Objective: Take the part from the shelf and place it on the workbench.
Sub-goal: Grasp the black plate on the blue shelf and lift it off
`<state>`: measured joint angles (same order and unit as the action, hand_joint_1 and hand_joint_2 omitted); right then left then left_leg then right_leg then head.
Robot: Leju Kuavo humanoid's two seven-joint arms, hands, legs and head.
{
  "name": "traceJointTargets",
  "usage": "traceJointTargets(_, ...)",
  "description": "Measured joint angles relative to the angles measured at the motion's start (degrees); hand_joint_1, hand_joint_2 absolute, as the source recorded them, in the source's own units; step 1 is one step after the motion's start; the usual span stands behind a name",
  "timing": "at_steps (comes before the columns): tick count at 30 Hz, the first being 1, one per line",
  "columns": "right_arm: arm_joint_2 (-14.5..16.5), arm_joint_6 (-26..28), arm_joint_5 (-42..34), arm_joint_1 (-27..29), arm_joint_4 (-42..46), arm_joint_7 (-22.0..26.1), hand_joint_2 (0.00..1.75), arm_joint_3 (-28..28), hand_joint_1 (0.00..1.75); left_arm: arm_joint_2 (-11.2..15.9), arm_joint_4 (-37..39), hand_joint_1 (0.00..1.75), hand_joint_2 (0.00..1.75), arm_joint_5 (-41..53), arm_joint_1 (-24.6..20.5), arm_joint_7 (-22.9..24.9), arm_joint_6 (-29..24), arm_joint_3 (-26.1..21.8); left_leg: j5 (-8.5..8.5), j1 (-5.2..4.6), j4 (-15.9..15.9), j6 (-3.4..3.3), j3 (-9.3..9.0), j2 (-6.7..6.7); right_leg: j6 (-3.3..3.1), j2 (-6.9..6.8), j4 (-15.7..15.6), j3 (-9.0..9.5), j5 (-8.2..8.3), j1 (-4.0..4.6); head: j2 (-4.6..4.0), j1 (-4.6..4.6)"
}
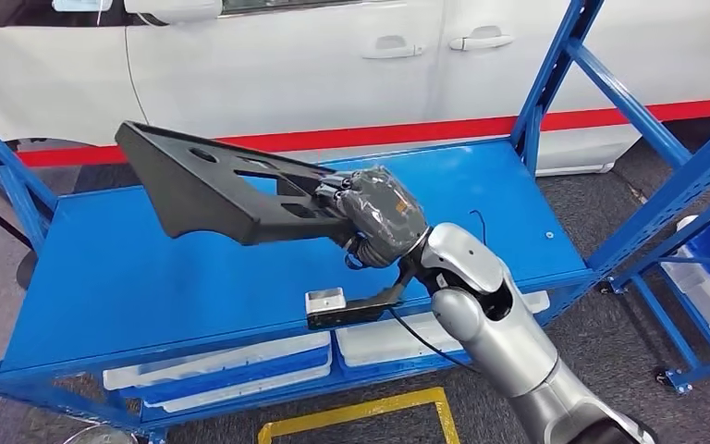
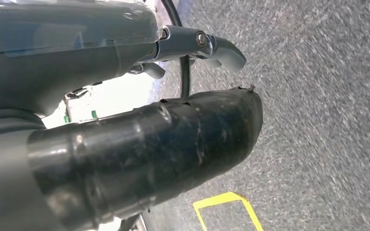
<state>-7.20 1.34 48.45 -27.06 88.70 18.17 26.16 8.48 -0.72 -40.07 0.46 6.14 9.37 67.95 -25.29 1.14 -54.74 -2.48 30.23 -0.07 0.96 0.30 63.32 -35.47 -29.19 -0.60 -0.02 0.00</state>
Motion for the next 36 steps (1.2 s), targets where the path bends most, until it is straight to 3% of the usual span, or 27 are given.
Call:
traceJointTargets(2,-0.6,0.1,0.0,0.4,0.8,0.3,1.75,0.1,1.75,0.0,0.0,0.0,0.0,0.0,0.0,0.0,0.0,0.1,0.09,0.1,-0.1,-0.03,-0.01,0.05,0.55,0.01,6.9,-3.43,-3.11,-0.42,0.0,-0.01)
traceJointTargets(3,-0.9,0.2,0.0,0.6,1.0,0.5,1.75,0.1,1.75,0.0,0.0,0.0,0.0,0.0,0.0,0.0,0.0,0.2,0.03,0.18,-0.3,0.1,0.08,0.04,0.86,-0.01,8.9,-4.48,-3.43,-0.72,0.0,0.0)
traceJointTargets(4,-1.2,0.3,-0.2,0.8,1.3,0.8,1.75,0.1,1.75,-0.1,0.0,0.0,0.0,0.0,0.0,0.0,0.0,0.2,-0.09,0.34,-0.7,0.32,0.2,0.02,1.19,-0.02,9.1,-4.63,-2.7,-1.02,0.0,0.0)
traceJointTargets(7,-2.0,0.8,-0.8,1.0,2.2,2.1,1.75,0.2,1.75,0.0,0.0,0.0,0.0,0.1,0.0,-0.2,0.2,0.3,-1.09,0.93,-2.4,1.52,0.89,-0.14,2.04,-0.08,0.3,-0.35,2.24,-1.68,0.0,0.02)
traceJointTargets(9,-2.6,1.0,-0.9,1.2,3.0,2.6,1.75,0.3,1.75,0.2,0.1,0.0,0.0,0.1,-0.1,-0.4,0.5,0.4,-1.71,0.87,-3.5,2.48,1.51,-0.29,1.52,0.2,-2.7,1.0,3.09,-1.54,0.0,0.01)
traceJointTargets(13,-3.4,1.3,-0.9,1.5,4.4,3.0,1.75,1.1,1.75,0.3,0.1,0.0,0.0,0.2,-0.1,-0.7,0.8,0.4,-2.63,1.03,-4.8,3.78,2.38,-0.35,-0.67,0.41,-2.4,0.01,3.07,-1.31,0.0,-0.03)
traceJointTargets(15,-3.7,1.7,-1.1,1.5,5.0,3.2,1.75,1.5,1.75,0.3,0.2,0.0,0.0,0.3,-0.2,-0.7,0.9,0.5,-6.28,1.11,-9.1,3.87,4.08,-0.22,-1.69,0.26,-2.7,-0.58,3.63,-1.15,0.0,-0.03)
traceJointTargets(17,-4.0,1.9,-1.2,1.6,5.5,3.3,1.75,1.8,1.75,0.3,0.2,0.0,0.0,0.4,-0.3,-0.7,1.0,0.7,-10.57,0.98,-16.0,3.71,6.55,-0.18,-2.35,0.12,-2.7,-1.37,4.18,-0.64,0.0,-0.03)
traceJointTargets(18,-4.1,1.9,-1.2,1.8,5.6,3.4,1.75,2.0,1.75,0.3,0.2,0.0,0.0,0.4,-0.3,-0.7,1.0,0.7,-11.58,0.84,-18.5,3.54,7.13,-0.17,-2.55,0.07,-2.7,-1.8,4.51,-0.32,0.0,-0.03)
traceJointTargets(19,-4.2,1.9,-1.2,1.9,5.7,3.4,1.75,2.1,1.75,0.3,0.2,0.0,0.0,0.4,-0.3,-0.7,1.0,0.8,-11.53,0.65,-19.1,3.24,6.84,-0.18,-2.69,0.05,-2.6,-2.23,4.85,0.0,0.0,-0.02)
traceJointTargets(20,-4.3,1.9,-1.3,2.0,5.8,3.4,1.75,2.2,1.75,0.3,0.2,0.0,0.0,0.4,-0.3,-0.7,1.0,0.8,-10.48,0.37,-17.6,2.75,5.45,-0.18,-2.77,0.05,-2.6,-2.64,5.23,0.33,0.0,-0.03)
traceJointTargets(23,-4.6,2.0,-1.9,2.1,6.4,3.9,1.75,2.2,1.75,0.5,0.2,0.0,0.0,0.5,-0.5,-0.8,1.1,0.9,-6.93,-0.76,-6.7,0.58,-1.5,-0.04,-2.73,0.0,-2.7,-3.5,6.42,0.87,0.0,0.0)
traceJointTargets(25,-4.9,2.1,-2.6,2.3,7.0,4.6,1.75,2.3,1.75,0.7,0.3,0.0,0.0,0.5,-0.7,-0.9,1.2,0.9,-6.25,-1.37,-3.2,-0.05,-3.13,0.14,-2.16,-0.2,-3.1,-3.54,7.31,0.66,0.0,0.01)
traceJointTargets(27,-5.1,2.3,-3.0,2.5,7.5,5.1,1.75,2.4,1.75,0.8,0.3,0.0,0.0,0.5,-0.7,-0.9,1.2,1.0,-4.82,-1.51,-2.3,-0.11,-2.87,0.23,-1.42,-0.33,-3.7,-3.48,8.16,0.44,0.0,0.0)
traceJointTargets(28,-5.3,2.3,-3.1,2.7,7.7,5.2,1.75,2.4,1.75,0.9,0.3,0.0,0.0,0.5,-0.7,-0.9,1.2,1.1,-3.99,-1.39,-1.6,-0.21,-2.76,0.33,-1.07,-0.31,-3.7,-3.64,7.84,0.39,0.0,0.01)
traceJointTargets(30,-5.8,2.4,-3.2,2.8,8.1,5.4,1.75,2.5,1.75,0.9,0.3,0.0,0.0,0.5,-0.7,-0.9,1.2,1.3,-2.13,-1.0,-0.6,-0.54,-1.97,0.6,-0.41,-0.27,-0.9,-4.57,3.94,0.32,0.0,0.03)
traceJointTargets(32,-6.2,2.7,-3.4,3.2,8.5,6.0,1.75,2.6,1.75,0.8,0.3,0.0,0.0,0.6,-0.7,-0.9,1.3,1.4,-0.88,-1.01,-0.6,-0.71,-0.42,0.73,0.27,-0.26,5.5,-6.02,-1.61,0.0,0.0,0.03)
traceJointTargets(33,-6.4,2.8,-3.6,3.4,8.8,6.5,1.75,2.7,1.75,0.7,0.3,0.0,0.0,0.7,-0.7,-1.0,1.3,1.5,-0.36,-0.97,-0.8,-0.58,0.45,0.75,0.61,-0.27,8.6,-6.41,-2.99,-0.2,0.0,0.03)
traceJointTargets(34,-6.6,2.9,-4.0,3.7,9.2,7.1,1.75,2.8,1.75,0.6,0.3,0.0,0.0,0.9,-0.7,-1.0,1.3,1.6,0.11,-0.89,-1.1,-0.43,1.37,0.76,0.94,-0.27,10.5,-6.17,-3.07,-0.43,0.0,0.02)
traceJointTargets(35,-6.9,2.9,-4.5,3.9,9.6,7.8,1.75,3.0,1.75,0.6,0.3,0.0,0.0,1.0,-0.7,-1.0,1.4,1.6,0.49,-0.76,-1.6,-0.21,2.34,0.76,1.26,-0.28,10.5,-5.04,-2.07,-0.66,0.0,0.02)
traceJointTargets(36,-7.1,2.9,-5.1,4.1,10.2,8.4,1.75,3.2,1.75,0.5,0.3,0.0,0.0,1.1,-0.7,-1.1,1.5,1.7,0.78,-0.59,-2.2,0.05,3.33,0.76,1.56,-0.29,8.6,-2.91,-0.66,-0.9,0.0,0.03)
